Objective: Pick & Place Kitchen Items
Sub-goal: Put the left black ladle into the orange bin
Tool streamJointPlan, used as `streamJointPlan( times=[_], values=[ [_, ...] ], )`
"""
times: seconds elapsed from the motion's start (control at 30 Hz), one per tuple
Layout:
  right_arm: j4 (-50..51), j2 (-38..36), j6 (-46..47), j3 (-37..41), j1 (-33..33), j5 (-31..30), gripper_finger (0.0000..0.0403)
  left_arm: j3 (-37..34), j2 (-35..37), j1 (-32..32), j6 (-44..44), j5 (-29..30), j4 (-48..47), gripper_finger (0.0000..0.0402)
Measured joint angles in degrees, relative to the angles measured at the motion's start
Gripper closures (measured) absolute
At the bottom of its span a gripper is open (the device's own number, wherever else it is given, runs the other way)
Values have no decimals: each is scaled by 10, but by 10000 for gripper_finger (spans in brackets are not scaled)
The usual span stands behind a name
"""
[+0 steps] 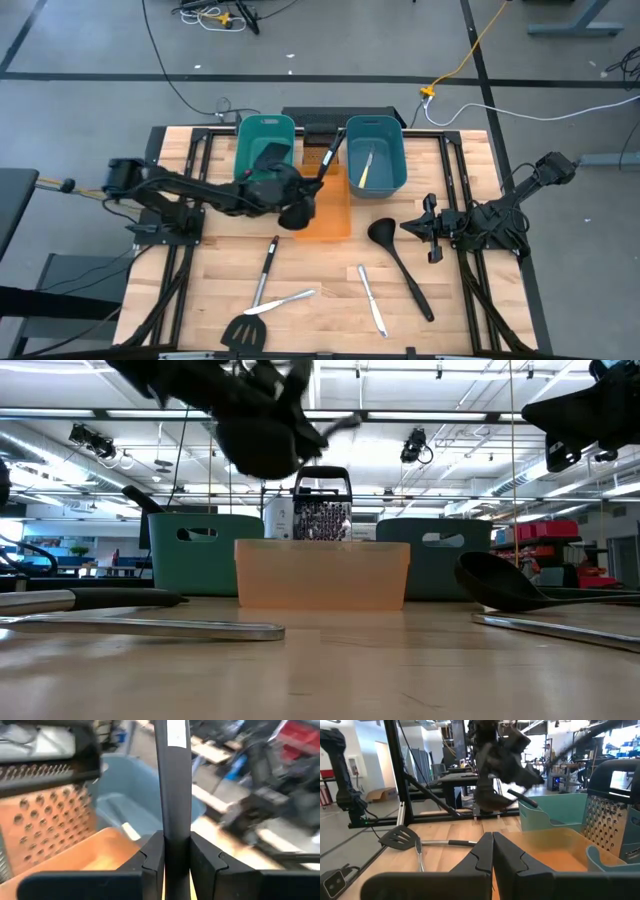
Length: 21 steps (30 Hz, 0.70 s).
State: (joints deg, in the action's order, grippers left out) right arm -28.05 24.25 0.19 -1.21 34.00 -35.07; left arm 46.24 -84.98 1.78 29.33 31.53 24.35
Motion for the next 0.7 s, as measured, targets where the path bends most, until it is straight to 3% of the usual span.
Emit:
streamJointPlan(
  times=[0.37,0.7],
  values=[
    [2,0,0,0,0,1,392,75,-148,-1,-121,72,30,334],
    [4,0,-1,0,0,1,392,86,-204,-16,-59,71,16,334]
  ],
)
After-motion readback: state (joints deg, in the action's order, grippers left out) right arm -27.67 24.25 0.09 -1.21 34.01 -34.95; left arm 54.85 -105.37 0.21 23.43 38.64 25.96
